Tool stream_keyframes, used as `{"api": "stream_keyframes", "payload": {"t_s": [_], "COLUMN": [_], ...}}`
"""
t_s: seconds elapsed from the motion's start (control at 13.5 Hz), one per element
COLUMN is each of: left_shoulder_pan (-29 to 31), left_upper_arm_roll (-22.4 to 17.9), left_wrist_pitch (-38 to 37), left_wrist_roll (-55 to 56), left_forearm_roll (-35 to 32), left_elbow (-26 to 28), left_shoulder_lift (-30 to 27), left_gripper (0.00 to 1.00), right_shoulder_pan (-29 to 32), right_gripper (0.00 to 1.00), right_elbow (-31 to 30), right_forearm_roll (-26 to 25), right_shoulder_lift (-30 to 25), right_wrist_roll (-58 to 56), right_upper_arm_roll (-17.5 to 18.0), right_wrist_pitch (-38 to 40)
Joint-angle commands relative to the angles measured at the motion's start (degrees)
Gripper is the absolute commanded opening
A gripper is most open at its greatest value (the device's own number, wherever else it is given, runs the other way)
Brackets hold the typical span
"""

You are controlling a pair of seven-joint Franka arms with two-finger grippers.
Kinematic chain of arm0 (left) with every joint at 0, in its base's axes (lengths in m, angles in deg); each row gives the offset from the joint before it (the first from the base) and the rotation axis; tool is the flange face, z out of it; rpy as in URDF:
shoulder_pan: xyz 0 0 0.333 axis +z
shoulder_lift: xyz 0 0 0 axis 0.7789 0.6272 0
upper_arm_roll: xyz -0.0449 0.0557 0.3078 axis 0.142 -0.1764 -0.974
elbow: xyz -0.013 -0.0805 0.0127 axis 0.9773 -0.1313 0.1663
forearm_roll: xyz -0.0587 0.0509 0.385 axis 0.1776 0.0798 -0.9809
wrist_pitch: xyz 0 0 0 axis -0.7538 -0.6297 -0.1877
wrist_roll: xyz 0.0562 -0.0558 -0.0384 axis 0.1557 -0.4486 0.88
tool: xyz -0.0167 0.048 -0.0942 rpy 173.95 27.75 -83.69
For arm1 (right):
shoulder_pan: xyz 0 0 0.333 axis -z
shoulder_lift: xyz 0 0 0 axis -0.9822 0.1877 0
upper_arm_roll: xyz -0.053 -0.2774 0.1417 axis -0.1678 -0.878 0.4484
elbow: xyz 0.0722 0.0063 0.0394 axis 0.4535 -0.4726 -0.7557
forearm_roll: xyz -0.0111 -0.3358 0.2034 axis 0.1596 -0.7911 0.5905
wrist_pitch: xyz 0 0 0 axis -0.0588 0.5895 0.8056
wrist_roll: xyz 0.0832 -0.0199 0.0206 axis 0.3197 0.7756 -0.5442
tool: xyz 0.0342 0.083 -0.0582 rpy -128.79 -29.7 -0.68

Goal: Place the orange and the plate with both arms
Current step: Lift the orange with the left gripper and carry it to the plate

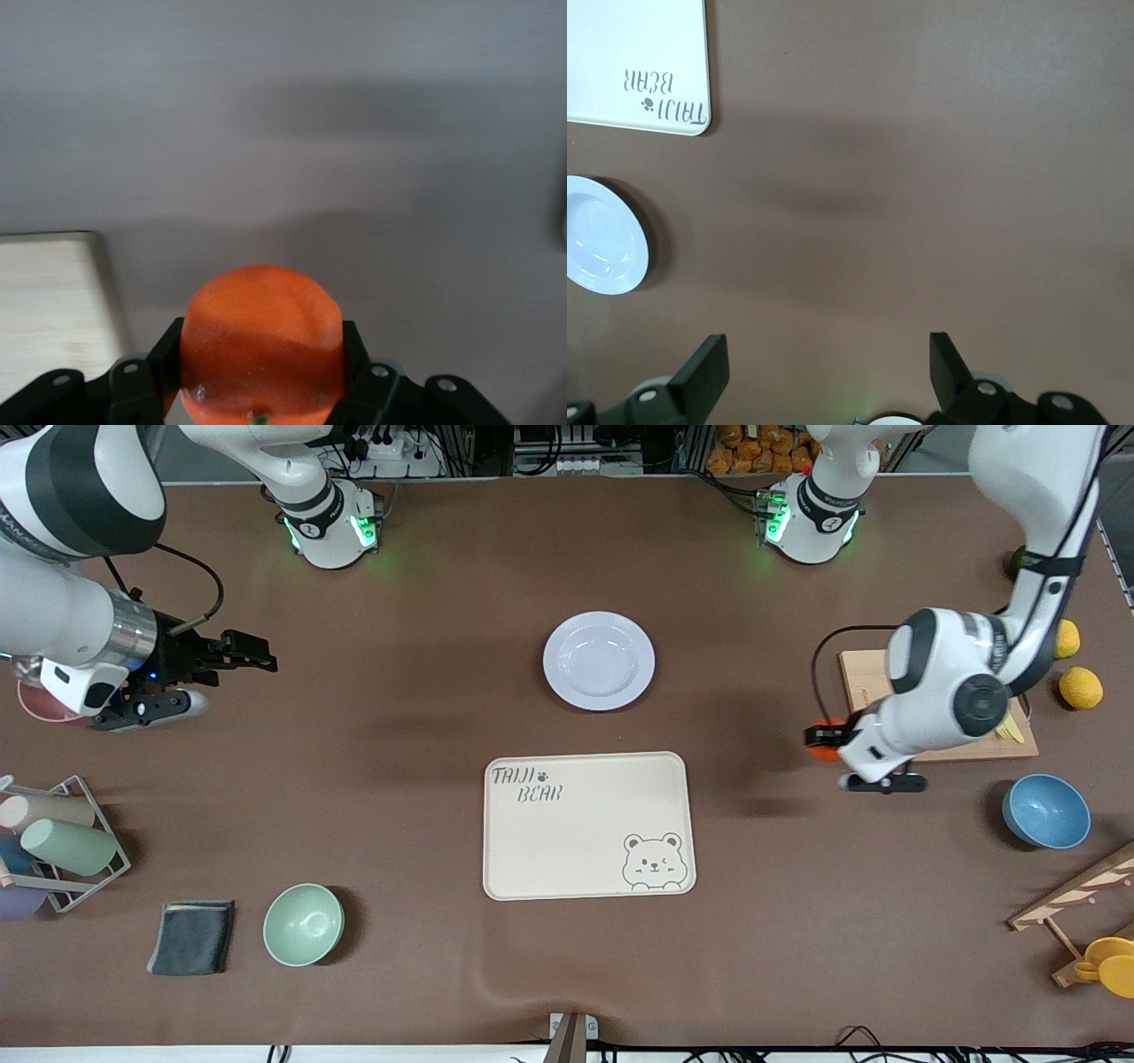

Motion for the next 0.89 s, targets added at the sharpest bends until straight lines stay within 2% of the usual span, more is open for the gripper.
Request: {"api": "stream_keyframes", "payload": {"t_s": [0.0,0.15,0.44,0.81], "left_shoulder_pan": [-5.72,-10.82,-21.28,-31.57], "left_upper_arm_roll": [3.38,4.8,4.98,4.37], "left_wrist_pitch": [-1.26,-0.91,-0.82,0.41], "left_wrist_roll": [14.84,24.97,40.72,57.68], "left_forearm_roll": [0.62,0.7,2.37,1.24], "left_elbow": [-1.83,-2.1,-4.29,-14.12], "left_shoulder_lift": [1.11,1.8,2.95,13.83], "left_gripper": [0.17,0.17,0.17,0.18], "right_shoulder_pan": [-0.55,-0.55,-0.55,-0.55], "right_gripper": [1.0,1.0,1.0,1.0], "right_elbow": [0.03,0.03,0.03,0.03], "right_forearm_roll": [0.67,0.67,0.67,0.67], "right_shoulder_lift": [-0.17,-0.17,-0.17,-0.17], "right_wrist_roll": [1.43,1.43,1.43,1.43], "right_upper_arm_roll": [-0.04,-0.04,-0.04,-0.04], "right_wrist_pitch": [0.13,0.13,0.13,0.13]}}
